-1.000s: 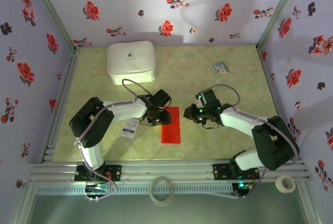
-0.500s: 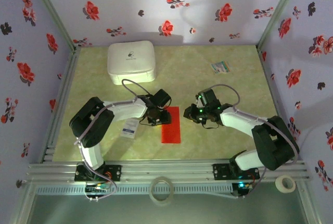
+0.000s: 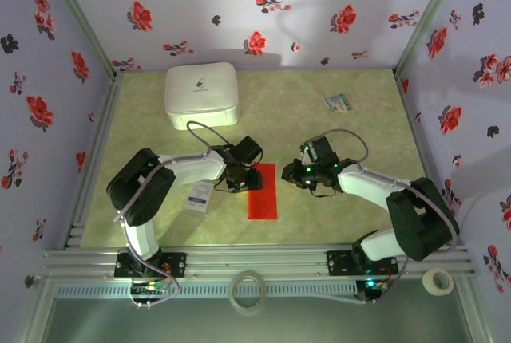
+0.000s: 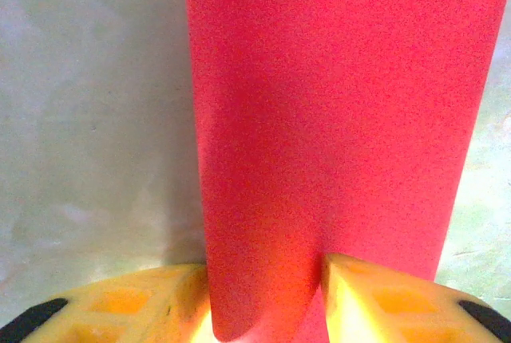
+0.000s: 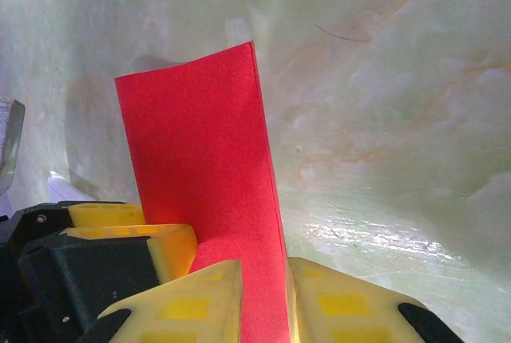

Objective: Fold a paper plane with a square sheet of paper (pick it up from the middle)
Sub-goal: Hold the square sheet of paper at the center of the table.

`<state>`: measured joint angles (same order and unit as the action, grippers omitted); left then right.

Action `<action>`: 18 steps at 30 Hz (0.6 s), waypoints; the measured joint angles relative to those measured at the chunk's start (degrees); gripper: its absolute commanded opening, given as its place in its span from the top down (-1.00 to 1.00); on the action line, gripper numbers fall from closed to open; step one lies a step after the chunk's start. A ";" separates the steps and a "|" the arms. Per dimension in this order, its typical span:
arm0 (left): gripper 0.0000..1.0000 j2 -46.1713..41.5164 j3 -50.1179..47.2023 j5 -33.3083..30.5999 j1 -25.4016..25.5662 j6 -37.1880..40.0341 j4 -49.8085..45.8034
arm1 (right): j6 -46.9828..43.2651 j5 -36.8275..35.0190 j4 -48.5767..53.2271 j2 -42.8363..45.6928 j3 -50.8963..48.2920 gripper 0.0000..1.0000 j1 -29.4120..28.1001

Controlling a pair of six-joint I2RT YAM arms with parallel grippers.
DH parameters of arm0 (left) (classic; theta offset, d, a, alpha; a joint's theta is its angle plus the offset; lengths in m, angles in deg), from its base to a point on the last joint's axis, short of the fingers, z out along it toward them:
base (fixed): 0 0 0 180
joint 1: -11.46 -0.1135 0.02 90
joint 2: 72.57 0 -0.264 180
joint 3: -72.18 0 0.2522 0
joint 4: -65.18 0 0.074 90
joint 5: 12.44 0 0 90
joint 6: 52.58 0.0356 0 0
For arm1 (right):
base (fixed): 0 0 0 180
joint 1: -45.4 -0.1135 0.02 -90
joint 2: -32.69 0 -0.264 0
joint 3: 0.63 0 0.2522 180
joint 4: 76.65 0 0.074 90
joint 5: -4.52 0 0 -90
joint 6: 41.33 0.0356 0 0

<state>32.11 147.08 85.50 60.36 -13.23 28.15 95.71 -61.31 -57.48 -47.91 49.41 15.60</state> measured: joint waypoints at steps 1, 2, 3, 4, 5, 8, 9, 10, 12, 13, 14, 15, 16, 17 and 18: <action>0.09 0.02 0.00 0.02 0.00 0.00 0.00 | 0.02 0.00 0.00 0.00 0.00 0.55 0.00; 0.08 0.07 0.04 0.02 0.00 0.00 0.00 | 0.02 0.02 0.00 0.00 0.00 0.55 0.00; 0.08 0.13 0.17 0.09 0.00 -0.02 -0.04 | 0.07 0.02 0.00 0.00 0.00 0.55 0.00; 0.08 0.24 0.33 0.13 0.00 -0.04 -0.28 | 0.09 0.00 0.00 0.00 0.00 0.55 0.00; 0.08 0.33 0.44 0.15 0.00 -0.11 -0.44 | 0.09 0.00 0.00 0.00 0.00 0.55 0.00; 0.08 0.55 0.74 0.15 0.00 -0.24 -0.87 | 0.11 0.00 0.00 0.00 0.00 0.55 0.00; 0.08 0.55 0.76 0.15 0.00 -0.24 -0.87 | 0.11 0.02 0.00 0.00 0.00 0.56 0.00; 0.08 0.57 0.81 0.15 0.00 -0.26 -0.96 | 0.11 0.00 0.00 0.00 0.00 0.55 0.00; 0.08 0.63 0.98 0.15 0.00 -0.24 -1.16 | 0.11 0.00 0.00 0.00 0.00 0.55 0.00; 0.08 0.63 1.01 0.15 0.00 -0.26 -1.18 | 0.11 0.00 -0.02 0.00 0.00 0.55 0.00; 0.08 0.68 1.01 0.15 0.00 -0.24 -1.20 | 0.11 0.00 -0.02 0.00 0.00 0.55 0.00; 0.07 0.72 1.03 0.15 0.00 -0.24 -1.22 | 0.11 0.00 -0.02 0.00 0.00 0.55 0.00; 0.07 0.74 1.09 0.15 0.00 -0.24 -1.25 | 0.11 0.00 -0.02 0.00 0.00 0.55 0.00; 0.06 0.74 1.14 0.15 0.00 -0.22 -1.27 | 0.11 0.00 -0.02 0.00 0.00 0.55 0.00; 0.05 0.76 1.18 0.17 0.00 -0.22 -1.29 | 0.13 0.00 -0.04 0.00 0.00 0.55 -0.07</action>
<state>32.88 148.26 85.68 60.36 -13.45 26.86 95.84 -61.31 -57.52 -47.91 49.41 15.53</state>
